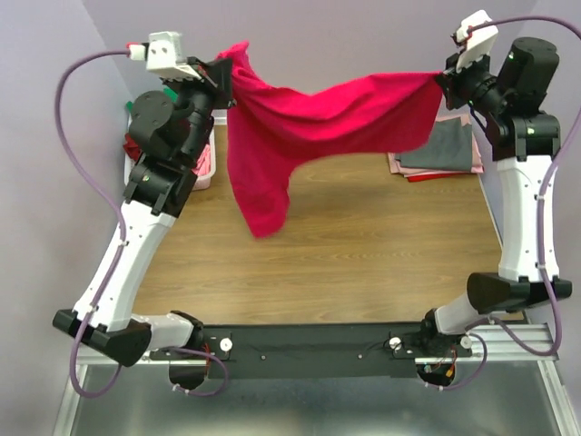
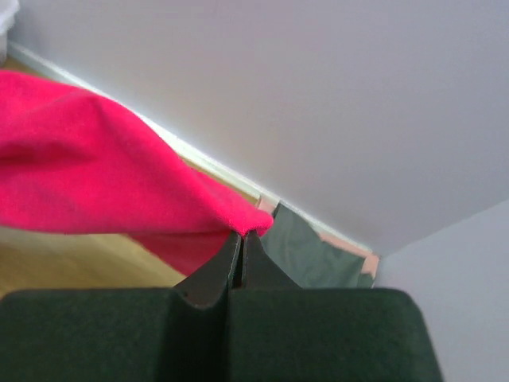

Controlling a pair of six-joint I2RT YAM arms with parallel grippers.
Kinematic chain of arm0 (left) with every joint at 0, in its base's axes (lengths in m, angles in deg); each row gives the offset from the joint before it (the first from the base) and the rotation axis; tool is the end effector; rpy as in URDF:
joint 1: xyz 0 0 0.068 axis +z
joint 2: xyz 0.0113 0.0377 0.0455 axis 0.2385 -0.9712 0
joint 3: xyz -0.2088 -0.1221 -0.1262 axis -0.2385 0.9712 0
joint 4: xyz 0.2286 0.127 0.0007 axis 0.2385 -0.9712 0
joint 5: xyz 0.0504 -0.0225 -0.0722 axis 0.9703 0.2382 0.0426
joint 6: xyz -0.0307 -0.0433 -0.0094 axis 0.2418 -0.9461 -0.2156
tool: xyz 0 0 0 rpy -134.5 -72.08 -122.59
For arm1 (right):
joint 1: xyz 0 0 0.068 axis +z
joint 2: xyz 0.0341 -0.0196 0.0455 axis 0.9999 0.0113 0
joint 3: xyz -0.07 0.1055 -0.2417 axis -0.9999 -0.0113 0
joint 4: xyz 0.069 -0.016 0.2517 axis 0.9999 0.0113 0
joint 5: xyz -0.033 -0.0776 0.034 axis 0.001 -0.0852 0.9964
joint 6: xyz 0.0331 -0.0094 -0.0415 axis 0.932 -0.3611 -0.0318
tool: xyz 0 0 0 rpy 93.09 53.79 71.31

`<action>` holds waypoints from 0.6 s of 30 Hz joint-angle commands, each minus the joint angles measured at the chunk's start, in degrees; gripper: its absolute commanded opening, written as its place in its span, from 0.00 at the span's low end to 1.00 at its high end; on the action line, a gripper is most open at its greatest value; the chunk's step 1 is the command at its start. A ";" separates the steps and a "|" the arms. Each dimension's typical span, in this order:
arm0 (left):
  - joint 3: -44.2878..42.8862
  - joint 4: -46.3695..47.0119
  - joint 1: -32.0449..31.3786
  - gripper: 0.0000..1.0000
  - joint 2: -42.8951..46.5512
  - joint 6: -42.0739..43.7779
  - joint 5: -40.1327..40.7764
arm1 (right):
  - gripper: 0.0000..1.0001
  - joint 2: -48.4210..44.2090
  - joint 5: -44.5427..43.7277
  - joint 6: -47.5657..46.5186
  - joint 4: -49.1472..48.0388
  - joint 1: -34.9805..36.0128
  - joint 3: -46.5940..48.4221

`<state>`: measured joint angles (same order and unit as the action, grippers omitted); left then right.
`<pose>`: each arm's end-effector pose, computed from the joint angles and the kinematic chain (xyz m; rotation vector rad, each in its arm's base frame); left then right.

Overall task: Fold and stack the t-shirts
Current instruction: Flatten the tshirt out

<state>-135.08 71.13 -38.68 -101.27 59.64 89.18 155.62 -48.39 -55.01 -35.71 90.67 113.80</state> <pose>0.2340 -0.1005 0.5390 -0.1215 1.2869 -0.5426 0.3025 0.0190 0.5333 -0.6132 1.6405 0.0221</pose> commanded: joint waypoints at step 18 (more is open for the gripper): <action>65.95 -8.47 0.01 0.43 54.04 -33.03 -45.02 | 0.25 -48.56 -3.43 -27.24 12.96 -0.53 -72.23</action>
<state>-70.51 71.39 -38.55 -55.28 38.61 57.22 112.65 -47.39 -74.94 -30.27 90.37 43.59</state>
